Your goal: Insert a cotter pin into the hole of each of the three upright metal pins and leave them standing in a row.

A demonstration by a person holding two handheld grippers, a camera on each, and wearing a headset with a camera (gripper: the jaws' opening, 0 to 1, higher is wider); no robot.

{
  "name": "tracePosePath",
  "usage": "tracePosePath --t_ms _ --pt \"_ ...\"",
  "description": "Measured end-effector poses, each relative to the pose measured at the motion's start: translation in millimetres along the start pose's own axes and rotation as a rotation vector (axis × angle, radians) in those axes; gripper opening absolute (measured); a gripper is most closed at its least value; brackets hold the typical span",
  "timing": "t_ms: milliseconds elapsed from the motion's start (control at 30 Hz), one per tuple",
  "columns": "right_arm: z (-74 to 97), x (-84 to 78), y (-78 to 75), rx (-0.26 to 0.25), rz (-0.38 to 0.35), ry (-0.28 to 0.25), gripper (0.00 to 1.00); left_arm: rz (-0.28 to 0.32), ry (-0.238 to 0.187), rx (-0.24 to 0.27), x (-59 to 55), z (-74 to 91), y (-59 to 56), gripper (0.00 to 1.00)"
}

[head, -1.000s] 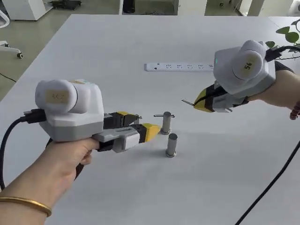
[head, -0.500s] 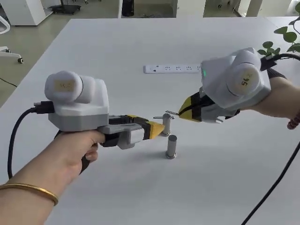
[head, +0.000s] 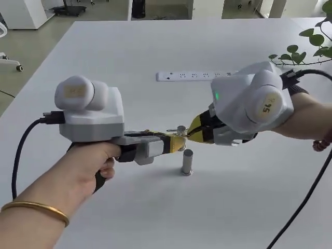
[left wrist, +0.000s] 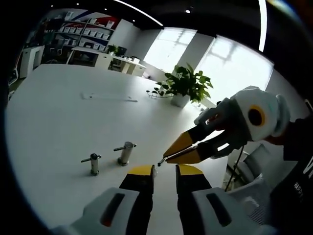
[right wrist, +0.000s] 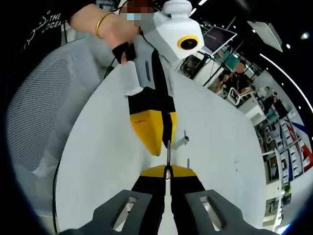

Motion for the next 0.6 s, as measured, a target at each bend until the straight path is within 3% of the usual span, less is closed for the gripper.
tracePosePath --t_ms 333,600 --pt "-0.6 4.2 2.4 0.008 0.02 -0.006 0.0 0.016 -0.01 -0.014 0.1 -2.5 -2.4 0.1" --pt "-0.4 5.7 5.1 0.01 0.026 -0.008 0.0 -0.024 -0.013 -0.012 -1.8 -3.4 -2.0 0.01"
Point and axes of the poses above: the centre of the closed fingertips' face, and the gripper's own axes: z roughly backward along the fingers, y roughly to its left, x roughly out of its top, the point moved 4 cm from there along z, roughly backward along the fingers, and after that the axes turned 3 degrees about -z, right-handed, at the moved point
